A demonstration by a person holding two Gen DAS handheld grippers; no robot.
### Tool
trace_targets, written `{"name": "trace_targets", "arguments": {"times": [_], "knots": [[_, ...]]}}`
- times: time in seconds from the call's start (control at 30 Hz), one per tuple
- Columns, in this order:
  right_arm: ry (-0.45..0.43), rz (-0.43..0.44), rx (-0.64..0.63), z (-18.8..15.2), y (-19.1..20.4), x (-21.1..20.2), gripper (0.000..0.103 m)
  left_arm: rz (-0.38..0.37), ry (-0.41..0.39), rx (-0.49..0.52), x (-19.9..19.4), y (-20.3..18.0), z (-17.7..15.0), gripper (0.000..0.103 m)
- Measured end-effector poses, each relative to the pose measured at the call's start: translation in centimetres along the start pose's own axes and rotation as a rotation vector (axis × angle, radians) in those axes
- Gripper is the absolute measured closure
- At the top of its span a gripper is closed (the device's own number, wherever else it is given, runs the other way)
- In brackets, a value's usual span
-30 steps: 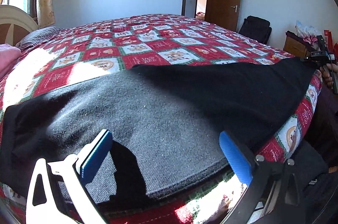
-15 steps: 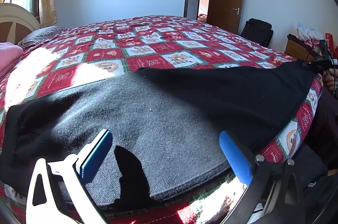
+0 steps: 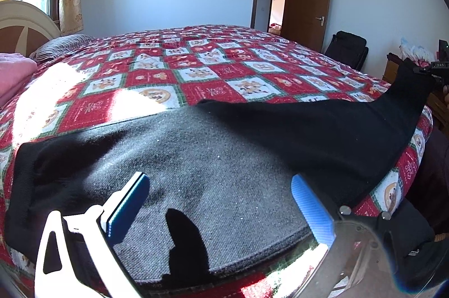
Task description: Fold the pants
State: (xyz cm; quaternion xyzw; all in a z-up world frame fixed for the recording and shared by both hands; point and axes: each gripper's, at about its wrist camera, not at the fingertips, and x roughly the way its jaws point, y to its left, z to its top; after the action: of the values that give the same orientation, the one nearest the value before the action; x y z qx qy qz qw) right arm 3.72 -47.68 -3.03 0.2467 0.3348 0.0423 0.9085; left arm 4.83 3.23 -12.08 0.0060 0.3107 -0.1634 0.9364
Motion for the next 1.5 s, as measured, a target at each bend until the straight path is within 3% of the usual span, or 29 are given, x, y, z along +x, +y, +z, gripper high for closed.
{"name": "trace_targets", "arguments": {"times": [0.47, 0.83, 0.97, 1.13, 1.23, 1.33, 1.5], "knots": [[0.126, 0.151, -0.14, -3.6, 13.6, 6.6, 0.089, -0.039, -0.021, 0.017, -0.3, -0.2, 0.3, 0.0], [0.261, 0.206, -0.184, -8.8, 20.0, 13.9, 0.089, -0.058, -0.035, 0.01, -0.7, -0.1, 0.7, 0.0], [0.309, 0.185, -0.225, -11.1, 21.3, 16.7, 0.089, -0.07, -0.03, 0.015, -0.5, -0.4, 0.7, 0.0], [0.434, 0.212, -0.276, -14.2, 21.8, 19.7, 0.084, -0.11, -0.022, 0.032, -0.5, -1.3, 0.6, 0.0], [0.5, 0.3, -0.265, -14.4, 21.9, 19.2, 0.06, -0.157, -0.015, 0.03, -0.6, -2.0, 0.7, 0.0], [0.476, 0.339, -0.288, -13.4, 21.2, 16.9, 0.058, -0.176, -0.016, 0.061, -0.6, -3.2, 1.1, 0.0], [0.349, 0.168, -0.396, -12.3, 18.7, 13.1, 0.058, -0.179, -0.014, 0.061, 0.5, -4.5, 2.0, 0.0]]}}
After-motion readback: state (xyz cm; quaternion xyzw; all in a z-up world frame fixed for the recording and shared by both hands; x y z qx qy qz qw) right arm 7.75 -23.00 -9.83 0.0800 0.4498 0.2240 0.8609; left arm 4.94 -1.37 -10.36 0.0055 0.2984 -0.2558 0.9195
